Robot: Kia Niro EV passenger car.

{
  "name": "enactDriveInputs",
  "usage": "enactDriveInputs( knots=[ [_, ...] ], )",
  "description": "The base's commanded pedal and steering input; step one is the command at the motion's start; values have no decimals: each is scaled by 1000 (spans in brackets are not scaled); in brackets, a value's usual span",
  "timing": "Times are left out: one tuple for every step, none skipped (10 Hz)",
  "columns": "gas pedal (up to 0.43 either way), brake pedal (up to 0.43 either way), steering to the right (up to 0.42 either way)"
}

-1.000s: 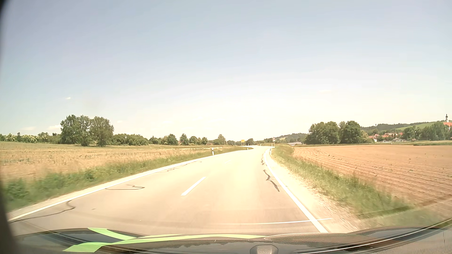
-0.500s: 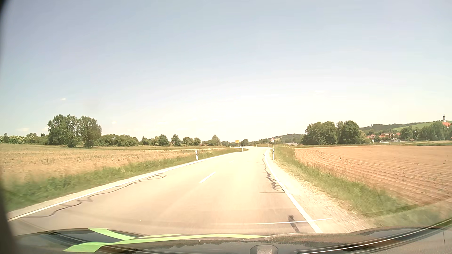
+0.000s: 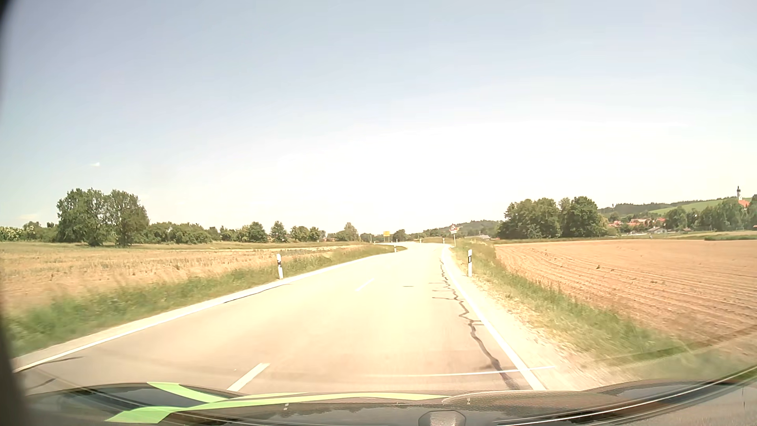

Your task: Follow the waypoints while adhering to traffic rules and regulations

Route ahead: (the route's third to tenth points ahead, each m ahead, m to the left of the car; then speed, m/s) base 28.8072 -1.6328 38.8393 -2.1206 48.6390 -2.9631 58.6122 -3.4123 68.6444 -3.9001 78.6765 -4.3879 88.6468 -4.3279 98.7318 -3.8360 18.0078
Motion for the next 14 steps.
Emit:
enactDriveInputs(
  knots=[
    [157,0,8],
    [169,0,8],
    [169,0,8],
    [169,0,8],
    [177,0,8],
    [177,0,8],
    [177,0,8],
    [177,0,8],
    [169,0,8],
    [157,0,8],
    [157,0,8],
    [157,0,8],
    [169,0,8],
    [169,0,8]
  ],
)
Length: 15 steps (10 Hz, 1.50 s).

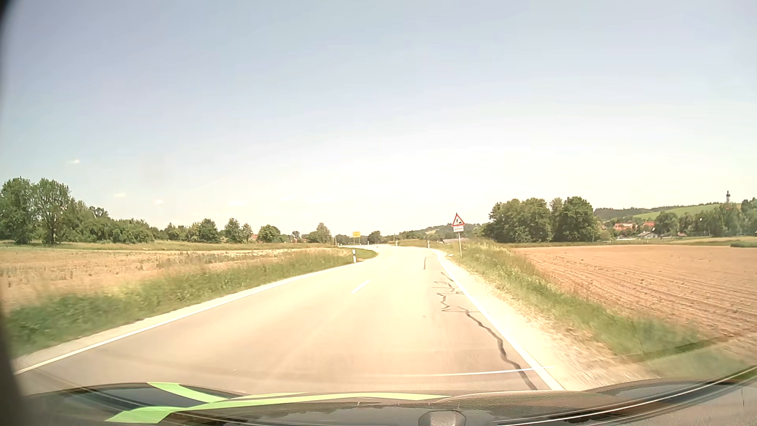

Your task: Follow the waypoints while adhering to traffic rules and regulations

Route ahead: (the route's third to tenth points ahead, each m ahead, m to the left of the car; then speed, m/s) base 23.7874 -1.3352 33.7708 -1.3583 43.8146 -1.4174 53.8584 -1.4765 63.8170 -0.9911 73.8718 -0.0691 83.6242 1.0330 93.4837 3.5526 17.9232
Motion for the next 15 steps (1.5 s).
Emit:
enactDriveInputs(
  knots=[
    [169,0,8],
    [169,0,8],
    [157,0,8],
    [118,0,8],
    [28,0,7],
    [8,0,7],
    [0,0,6],
    [0,0,6],
    [0,0,6],
    [0,0,6],
    [0,0,6],
    [0,0,6],
    [0,0,6],
    [0,0,6],
    [28,0,5]
  ],
)
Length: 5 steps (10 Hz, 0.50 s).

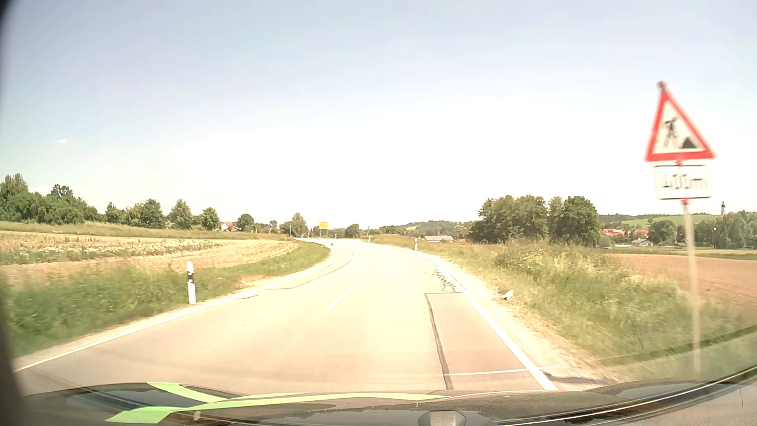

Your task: Follow the waypoints while adhering to traffic rules and regulations

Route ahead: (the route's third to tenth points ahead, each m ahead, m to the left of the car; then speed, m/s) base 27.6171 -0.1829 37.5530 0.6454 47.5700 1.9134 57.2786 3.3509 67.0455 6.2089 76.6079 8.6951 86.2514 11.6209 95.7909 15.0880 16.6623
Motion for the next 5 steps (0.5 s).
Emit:
enactDriveInputs(
  knots=[
    [47,0,4],
    [79,0,4],
    [98,0,3],
    [118,0,2],
    [118,0,-3]
  ],
)
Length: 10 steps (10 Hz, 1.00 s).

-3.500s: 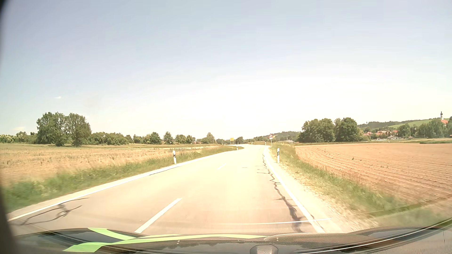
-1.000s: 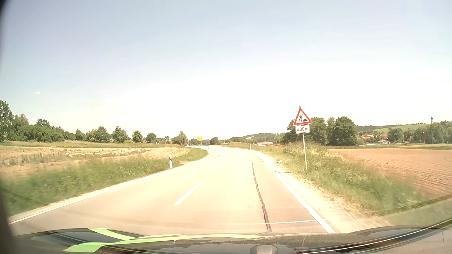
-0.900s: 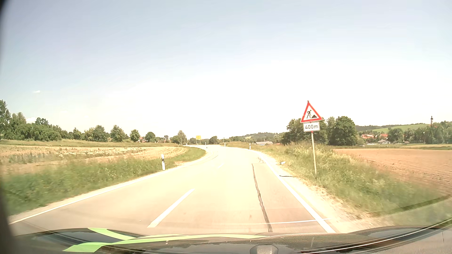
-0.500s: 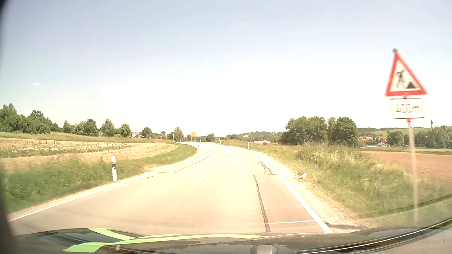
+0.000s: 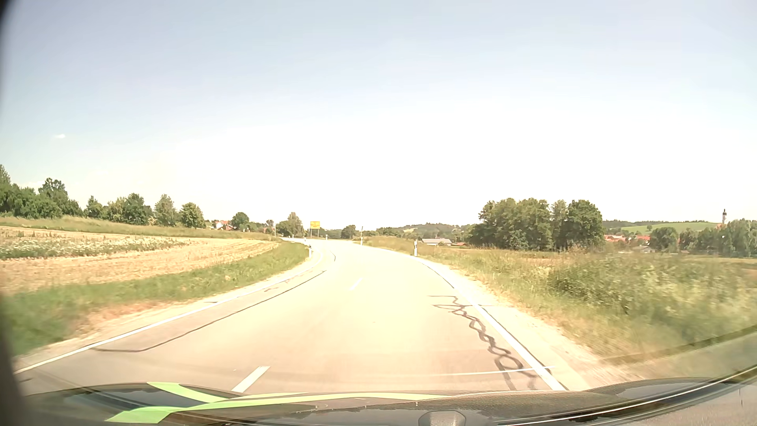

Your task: Follow the waypoints while adhering to traffic rules and regulations

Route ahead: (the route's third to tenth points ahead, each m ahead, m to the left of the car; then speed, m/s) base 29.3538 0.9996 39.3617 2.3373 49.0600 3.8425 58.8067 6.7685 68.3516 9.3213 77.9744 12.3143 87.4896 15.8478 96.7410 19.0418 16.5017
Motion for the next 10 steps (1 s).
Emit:
enactDriveInputs(
  knots=[
    [130,0,-5],
    [130,0,-8],
    [130,0,-9],
    [150,0,-11],
    [189,0,-16],
    [197,0,-19],
    [209,0,-20],
    [209,0,-24],
    [209,0,-27],
    [209,0,-28]
  ],
)
